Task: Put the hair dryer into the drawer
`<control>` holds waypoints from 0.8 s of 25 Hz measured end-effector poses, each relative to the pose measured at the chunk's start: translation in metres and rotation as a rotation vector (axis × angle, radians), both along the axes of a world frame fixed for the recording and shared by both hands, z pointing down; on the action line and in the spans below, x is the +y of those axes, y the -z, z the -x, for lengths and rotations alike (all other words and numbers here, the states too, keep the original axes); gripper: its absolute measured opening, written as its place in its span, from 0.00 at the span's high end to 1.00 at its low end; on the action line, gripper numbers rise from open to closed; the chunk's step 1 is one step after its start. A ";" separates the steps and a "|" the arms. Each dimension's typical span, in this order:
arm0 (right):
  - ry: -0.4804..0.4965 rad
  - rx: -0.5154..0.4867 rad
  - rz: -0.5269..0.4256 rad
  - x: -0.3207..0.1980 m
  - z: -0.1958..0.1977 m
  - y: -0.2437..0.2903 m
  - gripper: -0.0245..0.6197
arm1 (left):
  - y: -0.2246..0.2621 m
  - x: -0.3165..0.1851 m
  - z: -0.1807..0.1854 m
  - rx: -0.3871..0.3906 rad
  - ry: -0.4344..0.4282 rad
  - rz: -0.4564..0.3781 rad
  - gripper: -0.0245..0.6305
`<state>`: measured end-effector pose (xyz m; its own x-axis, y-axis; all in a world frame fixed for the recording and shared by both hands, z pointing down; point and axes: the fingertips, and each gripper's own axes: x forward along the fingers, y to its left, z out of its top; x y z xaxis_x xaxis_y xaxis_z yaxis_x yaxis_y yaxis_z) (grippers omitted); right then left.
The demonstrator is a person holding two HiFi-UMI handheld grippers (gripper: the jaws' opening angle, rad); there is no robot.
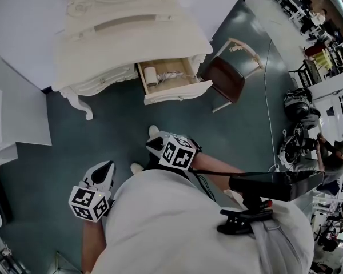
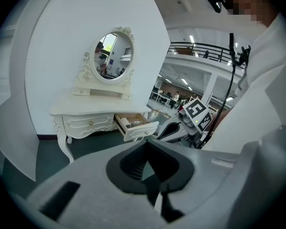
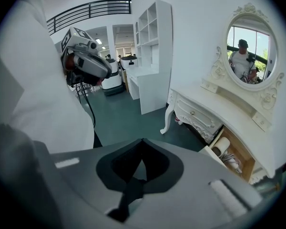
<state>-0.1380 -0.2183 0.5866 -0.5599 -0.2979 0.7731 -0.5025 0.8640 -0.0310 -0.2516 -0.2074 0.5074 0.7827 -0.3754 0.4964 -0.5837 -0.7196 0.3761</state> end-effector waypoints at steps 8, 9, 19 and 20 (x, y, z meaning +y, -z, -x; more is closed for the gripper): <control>-0.004 -0.010 -0.005 -0.003 -0.003 0.000 0.96 | -0.005 -0.005 -0.006 -0.007 -0.015 0.014 0.97; -0.005 -0.011 -0.006 -0.004 -0.004 0.000 0.96 | -0.006 -0.006 -0.008 -0.008 -0.017 0.016 0.97; -0.016 -0.023 -0.006 -0.032 -0.024 -0.001 0.96 | -0.008 -0.036 -0.029 -0.026 -0.036 0.028 0.97; -0.013 -0.026 -0.004 -0.035 -0.026 -0.002 0.96 | -0.009 -0.040 -0.031 -0.030 -0.033 0.029 0.97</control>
